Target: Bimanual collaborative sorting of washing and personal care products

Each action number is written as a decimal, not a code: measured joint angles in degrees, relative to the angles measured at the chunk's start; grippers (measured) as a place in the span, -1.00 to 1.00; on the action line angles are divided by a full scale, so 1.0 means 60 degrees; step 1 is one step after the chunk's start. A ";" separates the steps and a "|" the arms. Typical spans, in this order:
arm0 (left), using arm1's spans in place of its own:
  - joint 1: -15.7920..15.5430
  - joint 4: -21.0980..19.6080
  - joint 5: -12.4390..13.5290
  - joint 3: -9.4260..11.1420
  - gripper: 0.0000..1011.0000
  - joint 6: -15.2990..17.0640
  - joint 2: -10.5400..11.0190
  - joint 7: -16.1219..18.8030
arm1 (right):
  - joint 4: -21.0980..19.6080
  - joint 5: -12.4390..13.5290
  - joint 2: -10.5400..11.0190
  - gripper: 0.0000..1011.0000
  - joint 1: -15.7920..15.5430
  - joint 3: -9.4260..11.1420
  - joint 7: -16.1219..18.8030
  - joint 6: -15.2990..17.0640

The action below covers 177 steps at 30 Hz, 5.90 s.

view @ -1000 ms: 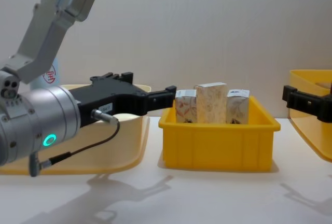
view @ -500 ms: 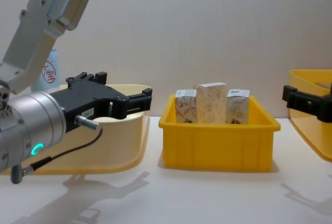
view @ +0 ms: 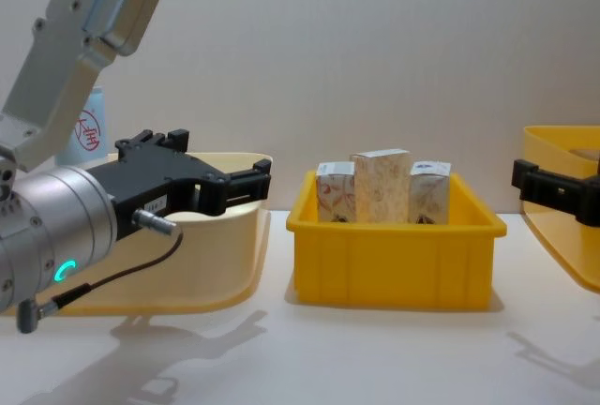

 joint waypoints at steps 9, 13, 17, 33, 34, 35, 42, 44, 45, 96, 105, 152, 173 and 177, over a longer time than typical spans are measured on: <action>-0.0001 0.0001 0.0000 0.0002 0.99 0.0000 -0.0002 0.0001 | 0.0248 -0.0038 -0.0062 0.98 0.0269 -0.0031 0.0126 0.0100; -0.0001 0.0002 0.0000 0.0002 0.98 0.0001 -0.0003 0.0000 | 0.0434 -0.0082 -0.0133 0.98 0.0474 -0.0076 0.0185 0.0138; -0.0001 0.0005 0.0000 0.0002 0.98 0.0001 -0.0002 0.0000 | 0.0675 -0.0137 -0.0221 0.98 0.0742 -0.0135 0.0255 0.0161; -0.0001 0.0008 -0.0001 0.0002 0.98 0.0008 -0.0002 -0.0001 | 0.2009 -0.0346 -0.0688 0.98 0.2044 -0.0463 0.0651 0.0411; -0.0001 0.0008 -0.0002 0.0002 0.98 0.0009 -0.0002 -0.0001 | 0.2074 -0.0351 -0.0707 0.98 0.2099 -0.0476 0.0674 0.0421; -0.0001 0.0008 -0.0002 0.0002 0.98 0.0008 -0.0002 -0.0001 | 0.2140 -0.0355 -0.0728 0.98 0.2154 -0.0489 0.0696 0.0432; -0.0001 0.0008 -0.0001 0.0002 0.98 0.0009 -0.0002 -0.0001 | 0.2757 -0.0412 -0.0914 0.98 0.2639 -0.0627 0.0918 0.0492; -0.0001 0.0007 -0.0001 0.0002 0.98 0.0009 -0.0002 -0.0001 | 0.2979 -0.0430 -0.0982 0.98 0.2796 -0.0681 0.0994 0.0503; -0.0001 0.0007 -0.0001 0.0002 0.98 0.0009 -0.0002 -0.0001 | 0.3041 -0.0440 -0.1002 0.98 0.2840 -0.0699 0.1024 0.0505; -0.0001 0.0007 -0.0001 0.0002 0.98 0.0008 -0.0002 -0.0001 | 0.4629 -0.1504 -0.2153 0.72 0.3818 -0.0879 0.0211 -0.0007; -0.0001 0.0007 -0.0001 0.0001 0.98 0.0007 -0.0002 -0.0001 | 0.4654 -0.1548 -0.2190 0.17 0.3826 -0.0871 0.0164 -0.0015; -0.0001 0.0007 0.0000 0.0002 0.99 0.0008 -0.0003 -0.0001 | 0.4468 -0.1322 -0.2002 -0.16 0.4189 -0.0287 0.1013 -0.2589; -0.0001 0.0007 -0.0001 0.0002 0.99 0.0008 -0.0002 -0.0001 | 0.3385 -0.1484 -0.1745 -0.16 0.4165 0.0989 0.0449 -0.4008; -0.0001 0.0007 -0.0001 0.0002 0.98 0.0007 -0.0002 -0.0001 | 0.3036 -0.1644 -0.1728 -0.16 0.3948 0.1229 0.0172 -0.3940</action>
